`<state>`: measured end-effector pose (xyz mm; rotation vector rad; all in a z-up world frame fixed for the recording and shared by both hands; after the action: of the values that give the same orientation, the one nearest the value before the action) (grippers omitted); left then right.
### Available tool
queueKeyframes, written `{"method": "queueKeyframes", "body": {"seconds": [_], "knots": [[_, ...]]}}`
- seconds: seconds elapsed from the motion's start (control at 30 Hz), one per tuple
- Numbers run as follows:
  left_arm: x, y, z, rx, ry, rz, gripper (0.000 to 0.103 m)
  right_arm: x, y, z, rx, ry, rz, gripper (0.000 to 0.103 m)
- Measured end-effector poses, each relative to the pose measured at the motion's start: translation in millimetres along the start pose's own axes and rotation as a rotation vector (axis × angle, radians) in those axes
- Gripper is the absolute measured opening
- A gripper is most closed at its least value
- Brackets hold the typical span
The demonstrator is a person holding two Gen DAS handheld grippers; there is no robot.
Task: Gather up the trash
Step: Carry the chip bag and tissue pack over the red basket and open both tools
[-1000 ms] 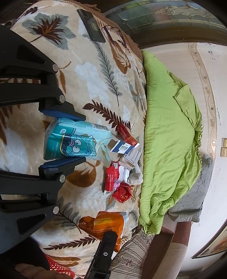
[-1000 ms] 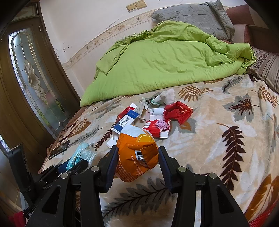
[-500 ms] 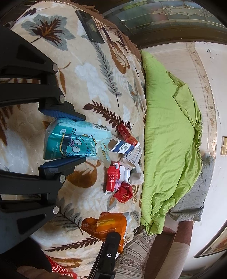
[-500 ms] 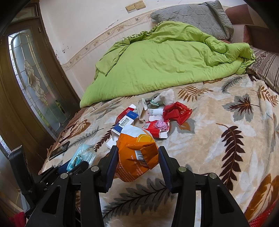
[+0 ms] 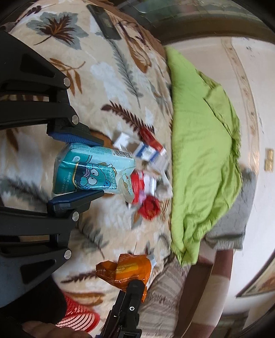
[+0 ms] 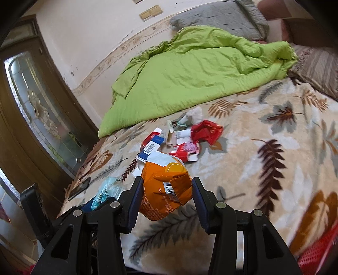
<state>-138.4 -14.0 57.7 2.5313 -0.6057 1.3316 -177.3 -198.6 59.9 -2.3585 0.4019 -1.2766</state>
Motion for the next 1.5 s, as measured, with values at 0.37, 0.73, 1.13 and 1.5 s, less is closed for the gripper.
{"method": "queueKeyframes", "body": {"seconds": [0.37, 0.73, 1.13, 1.5], "knots": [[24, 96, -33, -0.280, 0.000, 0.119, 0.038, -1, 83, -129, -0.142, 0.119, 0.138, 0.051], [30, 261, -35, -0.659, -0.157, 0.200, 0.038, -23, 185, -254, -0.417, 0.220, 0.290, 0.051], [8, 346, -32, -0.773, -0.253, 0.270, 0.063, -38, 227, -288, -0.524, 0.257, 0.365, 0.074], [19, 257, -12, -0.612, -0.223, 0.157, 0.069, -22, 186, -238, -0.380, 0.208, 0.292, 0.074]]}}
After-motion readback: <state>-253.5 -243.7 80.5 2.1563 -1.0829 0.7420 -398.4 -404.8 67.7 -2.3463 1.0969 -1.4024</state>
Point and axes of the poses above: each gripper's, at about its wrist camera, not at the fingertips, and z roughly the way its jaws point, y to its right, x to its top, the point moved 5 cm from there along z, roughly the way its jaws point, and after that the axes turned 2 degrees about z, right-handed, at the moved point
